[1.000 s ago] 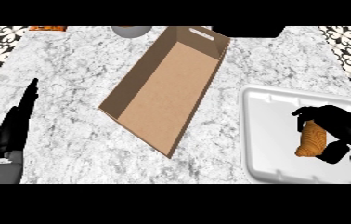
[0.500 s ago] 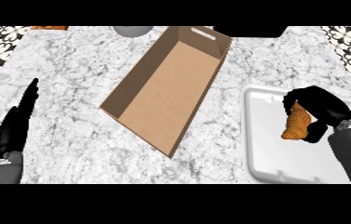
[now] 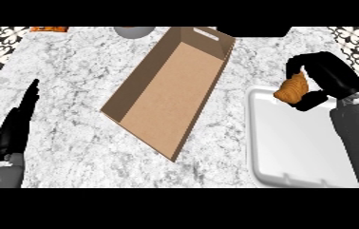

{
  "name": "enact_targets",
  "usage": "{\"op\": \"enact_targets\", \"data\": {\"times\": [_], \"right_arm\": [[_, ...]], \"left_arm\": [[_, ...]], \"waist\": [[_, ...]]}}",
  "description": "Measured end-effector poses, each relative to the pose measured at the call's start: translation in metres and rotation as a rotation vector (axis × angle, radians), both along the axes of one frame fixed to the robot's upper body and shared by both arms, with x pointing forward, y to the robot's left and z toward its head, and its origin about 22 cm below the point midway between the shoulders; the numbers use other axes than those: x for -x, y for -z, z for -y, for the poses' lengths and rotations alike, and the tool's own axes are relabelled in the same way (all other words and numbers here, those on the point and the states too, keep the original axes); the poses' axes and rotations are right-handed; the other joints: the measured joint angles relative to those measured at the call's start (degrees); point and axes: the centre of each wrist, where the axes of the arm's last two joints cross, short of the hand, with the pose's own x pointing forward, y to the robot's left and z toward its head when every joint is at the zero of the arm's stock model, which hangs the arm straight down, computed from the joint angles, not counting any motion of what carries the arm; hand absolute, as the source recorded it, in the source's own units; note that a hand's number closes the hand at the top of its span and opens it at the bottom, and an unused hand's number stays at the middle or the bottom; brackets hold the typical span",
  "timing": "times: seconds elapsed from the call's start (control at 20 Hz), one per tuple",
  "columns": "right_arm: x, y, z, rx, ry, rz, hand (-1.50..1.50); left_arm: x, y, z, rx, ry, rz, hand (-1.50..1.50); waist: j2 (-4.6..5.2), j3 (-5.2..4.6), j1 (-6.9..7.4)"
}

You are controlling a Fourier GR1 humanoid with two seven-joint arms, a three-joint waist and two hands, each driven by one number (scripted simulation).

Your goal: Pick the croissant from the tray and place it in the cardboard box

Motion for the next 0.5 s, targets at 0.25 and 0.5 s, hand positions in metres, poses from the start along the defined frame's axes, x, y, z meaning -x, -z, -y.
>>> {"op": "enact_targets", "data": {"times": [0.25, 0.5], "right_arm": [[0.000, -0.042, -0.017, -0.095, -0.102, 0.169, 1.50], [0.003, -0.070, -0.050, -0.170, -0.196, 0.196, 1.50]], "left_arm": [[0.005, 0.007, -0.003, -0.009, -0.001, -0.002, 0.00], [0.000, 0.003, 0.001, -0.007, 0.001, -0.006, 0.00]], "waist": [[-0.09, 0.00, -0.23], [-0.07, 0.00, -0.08]]}}
